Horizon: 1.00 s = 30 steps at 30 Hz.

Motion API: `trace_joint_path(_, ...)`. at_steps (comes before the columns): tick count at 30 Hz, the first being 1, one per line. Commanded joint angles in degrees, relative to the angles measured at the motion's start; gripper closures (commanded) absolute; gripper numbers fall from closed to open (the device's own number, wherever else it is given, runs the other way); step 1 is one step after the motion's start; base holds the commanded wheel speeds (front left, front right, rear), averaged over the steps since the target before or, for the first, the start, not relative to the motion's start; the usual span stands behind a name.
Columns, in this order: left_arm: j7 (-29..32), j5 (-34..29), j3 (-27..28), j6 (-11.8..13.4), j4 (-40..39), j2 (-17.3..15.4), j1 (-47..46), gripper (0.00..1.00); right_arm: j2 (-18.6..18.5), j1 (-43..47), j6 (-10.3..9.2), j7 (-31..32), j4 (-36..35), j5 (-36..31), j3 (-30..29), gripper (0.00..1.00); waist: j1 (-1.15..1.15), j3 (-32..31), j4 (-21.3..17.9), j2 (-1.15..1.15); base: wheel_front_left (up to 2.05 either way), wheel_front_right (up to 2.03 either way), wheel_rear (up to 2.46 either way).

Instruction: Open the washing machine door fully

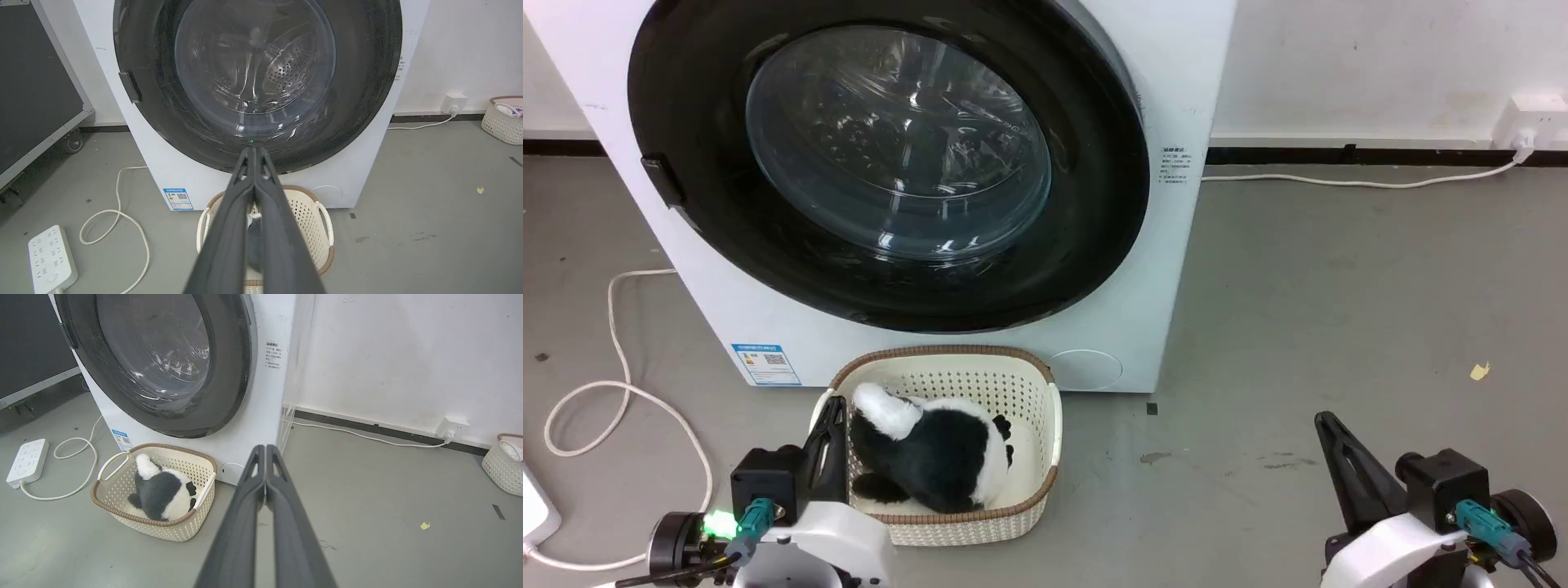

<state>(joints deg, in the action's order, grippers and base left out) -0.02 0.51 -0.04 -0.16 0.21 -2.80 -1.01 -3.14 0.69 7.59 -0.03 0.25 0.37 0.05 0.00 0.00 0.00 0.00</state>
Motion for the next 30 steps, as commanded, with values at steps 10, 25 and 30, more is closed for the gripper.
trace_joint_path(10, 0.0, -0.5, 0.0, 0.2, -0.2, -0.1, 1.0, 1.00, 0.3, -0.7, -0.10, 0.0, -0.2, -0.4, 0.0, 1.00, 0.00, 0.0, 0.0, 0.00, 0.00, 0.00, 0.00)
trace_joint_path(25, 0.0, -0.5, 0.0, 0.2, -0.2, -0.1, 1.0, 1.00, 0.3, -0.7, -0.10, 0.0, -0.2, -0.4, 0.0, 1.00, 0.00, 0.0, 0.0, 0.00, 0.00, 0.00, 0.00)
trace_joint_path(30, 0.0, -0.5, 0.0, 0.2, -0.2, -0.1, 1.0, 1.00, 0.3, -0.7, -0.10, 0.0, -0.2, -0.4, 0.0, 1.00, 0.00, 0.0, 0.0, 0.00, 0.00, 0.00, 0.00)
